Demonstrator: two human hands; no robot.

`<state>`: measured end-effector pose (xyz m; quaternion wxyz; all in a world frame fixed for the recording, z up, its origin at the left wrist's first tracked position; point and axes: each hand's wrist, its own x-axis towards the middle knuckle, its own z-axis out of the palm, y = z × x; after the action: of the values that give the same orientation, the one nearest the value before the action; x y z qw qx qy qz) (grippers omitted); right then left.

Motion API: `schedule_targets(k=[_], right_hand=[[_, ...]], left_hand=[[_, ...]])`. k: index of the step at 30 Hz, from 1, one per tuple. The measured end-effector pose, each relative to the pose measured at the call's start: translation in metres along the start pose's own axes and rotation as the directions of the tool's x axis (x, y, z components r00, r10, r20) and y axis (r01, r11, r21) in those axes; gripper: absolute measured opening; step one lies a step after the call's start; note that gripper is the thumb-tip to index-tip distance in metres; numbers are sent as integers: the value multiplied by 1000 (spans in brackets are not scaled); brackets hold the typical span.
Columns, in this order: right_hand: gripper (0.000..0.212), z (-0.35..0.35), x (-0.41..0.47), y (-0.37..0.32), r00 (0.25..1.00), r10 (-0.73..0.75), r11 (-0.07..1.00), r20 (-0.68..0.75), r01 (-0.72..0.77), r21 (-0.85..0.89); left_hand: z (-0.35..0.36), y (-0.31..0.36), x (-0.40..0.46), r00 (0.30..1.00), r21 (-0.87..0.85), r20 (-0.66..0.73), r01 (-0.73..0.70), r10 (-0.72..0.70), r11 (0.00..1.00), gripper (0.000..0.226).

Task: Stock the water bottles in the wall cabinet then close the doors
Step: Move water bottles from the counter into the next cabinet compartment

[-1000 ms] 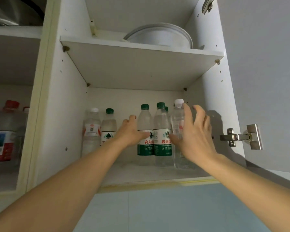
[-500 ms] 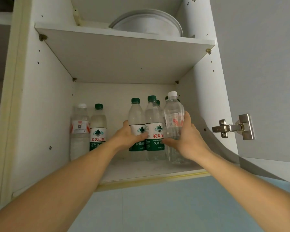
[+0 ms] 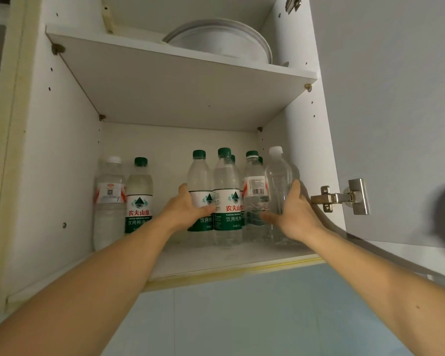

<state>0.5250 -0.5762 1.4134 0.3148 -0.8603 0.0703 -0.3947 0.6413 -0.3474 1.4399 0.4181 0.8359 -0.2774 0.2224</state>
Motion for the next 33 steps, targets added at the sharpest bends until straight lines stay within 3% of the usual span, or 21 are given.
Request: schedule_targets(k=[4,8,11,13,17,21,25,30,33], right_hand=[[120,11,-10,-14,994,-65,982,-84,49,-181],[96,23,-10,-42,920,-328,883,-217,217,-415],[66,34,-3,-59,971,-238,927,4,228,-299],[68,45,5,-61,977,-158,968,145,183,-173],[97,55,17,-67,960,-78,995,270,93,-44],[69,58,28,-76,926,-51,999,375,44,29],[64,66,37,-87,896,-71,997,438,68,21],[34,83,49,-107,850,-55,994,524,98,-54],[45,90,58,-117,822,-35,987,568,118,-111]], left_hand=[[-3,1,0,1000,16,20,21,-21,1000,71],[-7,2,-2,999,-2,50,3,-3,1000,69],[-9,2,-5,999,22,41,-9,9,1000,68],[-10,2,-6,999,38,29,-15,14,999,70],[-13,1,-7,1000,76,11,-4,4,997,72],[-17,-1,-5,999,153,-36,32,-27,988,75],[-22,-3,-8,989,224,-132,98,-69,970,78],[-36,-11,-15,971,324,-220,167,-98,931,83],[-46,-16,-16,972,371,-207,187,-115,910,86]])
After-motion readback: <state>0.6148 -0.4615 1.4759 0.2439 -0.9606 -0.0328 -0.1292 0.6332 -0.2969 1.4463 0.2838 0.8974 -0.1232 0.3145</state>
